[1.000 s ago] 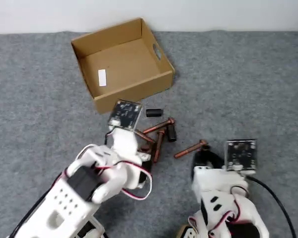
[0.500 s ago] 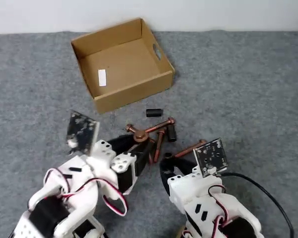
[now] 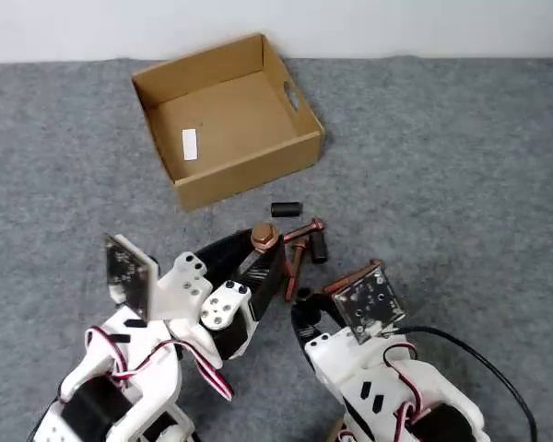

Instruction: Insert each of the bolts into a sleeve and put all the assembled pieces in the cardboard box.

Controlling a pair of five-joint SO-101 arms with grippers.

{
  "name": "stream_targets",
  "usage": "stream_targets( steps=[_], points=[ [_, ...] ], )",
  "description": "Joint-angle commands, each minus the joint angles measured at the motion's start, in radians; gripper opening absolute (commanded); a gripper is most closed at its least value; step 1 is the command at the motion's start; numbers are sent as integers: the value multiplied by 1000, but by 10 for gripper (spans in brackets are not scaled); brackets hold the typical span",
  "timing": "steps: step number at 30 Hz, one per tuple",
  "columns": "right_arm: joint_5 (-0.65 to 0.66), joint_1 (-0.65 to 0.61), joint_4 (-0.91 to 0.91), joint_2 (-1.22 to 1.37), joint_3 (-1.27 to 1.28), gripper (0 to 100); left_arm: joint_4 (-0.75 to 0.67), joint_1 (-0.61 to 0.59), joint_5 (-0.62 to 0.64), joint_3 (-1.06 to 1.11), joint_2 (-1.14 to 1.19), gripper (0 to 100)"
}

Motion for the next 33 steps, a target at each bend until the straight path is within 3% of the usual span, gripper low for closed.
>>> stream_targets(
  steps=[1,14,25,28,33],
  points=[
    [15,-61,-33,-2,-58,9,-37,11,-12,10,-31,5],
    [81,-64,-119,1,-69,9,84,60,-11,39,-103,5],
    [83,-64,-114,2,-97,9,91,11,-8,81,-109,5],
    [83,-64,-117,2,-97,9,94,12,41,87,-109,5],
    [84,-64,-119,2,-97,9,141,69,43,88,-101,5]
  ],
)
